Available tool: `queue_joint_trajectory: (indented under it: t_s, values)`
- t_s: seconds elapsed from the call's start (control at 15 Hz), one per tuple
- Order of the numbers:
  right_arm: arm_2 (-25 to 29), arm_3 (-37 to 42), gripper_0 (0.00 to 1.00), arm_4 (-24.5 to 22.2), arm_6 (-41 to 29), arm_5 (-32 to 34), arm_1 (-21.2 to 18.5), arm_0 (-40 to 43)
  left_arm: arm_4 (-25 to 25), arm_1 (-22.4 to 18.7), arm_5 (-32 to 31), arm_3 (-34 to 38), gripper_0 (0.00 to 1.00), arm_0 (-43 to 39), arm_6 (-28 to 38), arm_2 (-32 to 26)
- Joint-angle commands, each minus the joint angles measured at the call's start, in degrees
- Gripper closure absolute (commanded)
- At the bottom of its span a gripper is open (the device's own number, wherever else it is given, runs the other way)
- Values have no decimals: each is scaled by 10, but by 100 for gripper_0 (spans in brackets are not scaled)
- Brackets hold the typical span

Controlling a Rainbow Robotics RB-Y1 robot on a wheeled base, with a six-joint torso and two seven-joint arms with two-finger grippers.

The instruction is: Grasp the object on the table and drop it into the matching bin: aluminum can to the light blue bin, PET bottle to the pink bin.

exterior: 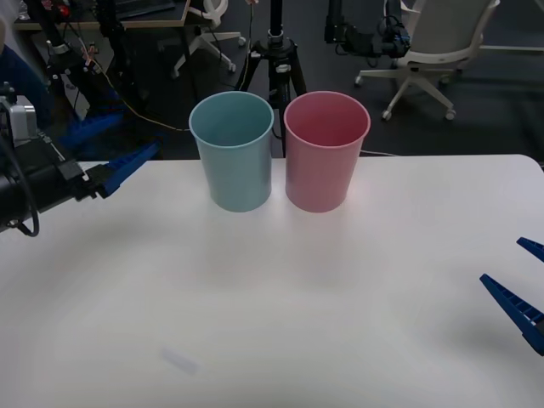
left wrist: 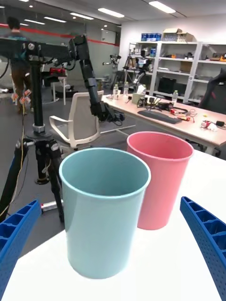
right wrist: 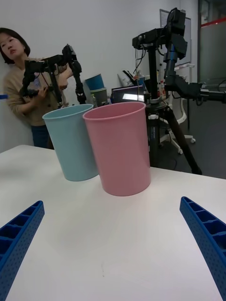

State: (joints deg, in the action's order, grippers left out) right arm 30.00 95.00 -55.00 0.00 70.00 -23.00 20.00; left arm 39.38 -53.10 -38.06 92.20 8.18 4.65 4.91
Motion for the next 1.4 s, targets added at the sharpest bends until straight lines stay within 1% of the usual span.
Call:
queue_joint_trajectory:
  t_s: [0.07,0.13,0.27,0.33,0.47,0.53,0.67,0.73,0.8,1.0,1.4]
  values:
    - [0,0,0,0,0,0,0,0,66,48,-25,-1,0,-37,10,-57]
    - [0,0,0,0,0,0,0,0,96,68,-38,-1,0,-55,17,-82]
    - [0,0,0,0,0,0,0,0,120,93,-51,-1,0,-80,23,-104]
    - [0,0,0,0,0,0,0,0,133,113,-62,-1,0,-94,23,-119]
    - [0,0,0,0,0,0,0,0,198,150,-104,-1,0,-113,30,-169]
    - [0,0,0,0,0,0,0,0,221,170,-125,-1,0,-119,34,-191]
    - [0,0,0,0,0,0,0,0,276,229,-184,-1,0,-132,42,-256]
    - [0,0,0,0,0,0,0,0,289,245,-199,-1,0,-135,45,-271]
    - [0,0,0,0,0,0,0,0,294,252,-211,-1,0,-146,47,-278]
    - [0,0,0,0,0,0,0,0,284,252,-214,1,0,-172,41,-283]
    - [0,0,0,0,0,0,0,0,269,252,-229,1,0,-175,30,-290]
